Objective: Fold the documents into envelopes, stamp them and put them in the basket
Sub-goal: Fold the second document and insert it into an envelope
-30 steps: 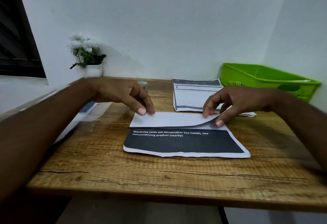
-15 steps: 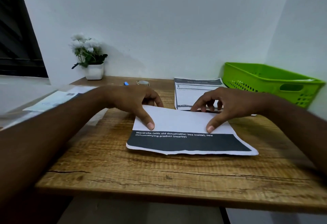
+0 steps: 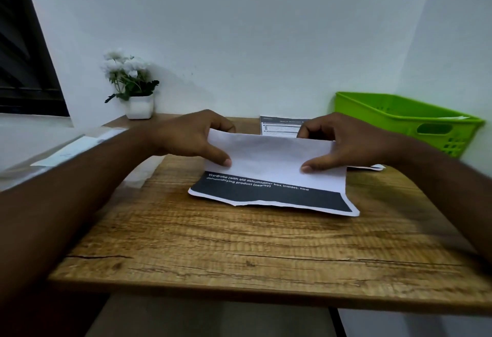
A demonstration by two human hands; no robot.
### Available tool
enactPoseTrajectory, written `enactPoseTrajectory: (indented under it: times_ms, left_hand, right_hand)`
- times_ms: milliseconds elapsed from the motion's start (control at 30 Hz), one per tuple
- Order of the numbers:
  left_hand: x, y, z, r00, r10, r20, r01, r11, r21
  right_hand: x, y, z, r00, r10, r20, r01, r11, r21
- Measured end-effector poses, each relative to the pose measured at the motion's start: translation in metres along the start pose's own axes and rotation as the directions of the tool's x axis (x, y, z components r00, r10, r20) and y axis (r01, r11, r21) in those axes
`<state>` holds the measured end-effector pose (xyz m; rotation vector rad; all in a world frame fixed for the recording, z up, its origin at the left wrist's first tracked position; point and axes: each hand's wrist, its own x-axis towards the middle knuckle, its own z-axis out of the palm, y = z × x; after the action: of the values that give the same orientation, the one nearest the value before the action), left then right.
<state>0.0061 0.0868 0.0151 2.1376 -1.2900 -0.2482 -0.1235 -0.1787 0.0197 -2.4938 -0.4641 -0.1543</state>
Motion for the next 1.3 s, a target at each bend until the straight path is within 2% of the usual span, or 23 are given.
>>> enactPoseTrajectory:
  times_ms: [133,333,467,600,733,833,1000,1300]
  left_hand:
    - [-0.001,0.0,-0.001,0.996,0.029,0.078,-0.028,1.0,-0.009]
    - [0.001,-0.003,-0.002,0.983,0.049,0.178,-0.062,0.996,0.067]
    - [0.002,-0.002,-0.004,0.95,0.017,0.312,-0.057,0.991,0.12]
    - [-0.003,0.002,-0.007,0.914,-0.033,0.405,-0.017,0.993,0.12]
    - [-0.006,0.007,-0.011,0.887,-0.074,0.456,0.004,0.989,0.151]
    - [-0.004,0.008,-0.007,0.899,-0.094,0.429,0.027,0.987,0.159]
    - [0.004,0.008,0.015,0.969,-0.017,0.246,-0.018,0.99,0.141]
    - [0.009,0.014,0.024,0.97,0.038,0.241,-0.074,0.987,0.142]
  right_hand:
    - [0.001,-0.001,0.0,1.0,-0.009,0.0,0.009,1.0,-0.019]
    - [0.002,-0.005,-0.003,0.999,-0.034,0.026,0.037,0.987,-0.157]
    - [0.002,-0.004,-0.002,0.989,0.027,0.147,0.002,0.981,-0.195]
    - [-0.002,-0.01,-0.002,0.948,0.099,0.302,-0.061,0.989,-0.135]
    - [-0.002,-0.013,0.001,0.952,0.099,0.29,-0.08,0.994,-0.078]
    - [0.0,-0.014,0.008,0.971,0.05,0.235,-0.035,0.997,-0.07]
    - [0.008,-0.018,0.027,0.981,-0.026,0.191,0.044,0.995,-0.091]
    - [0.012,-0.019,0.031,0.973,-0.016,0.231,0.027,0.999,-0.043]
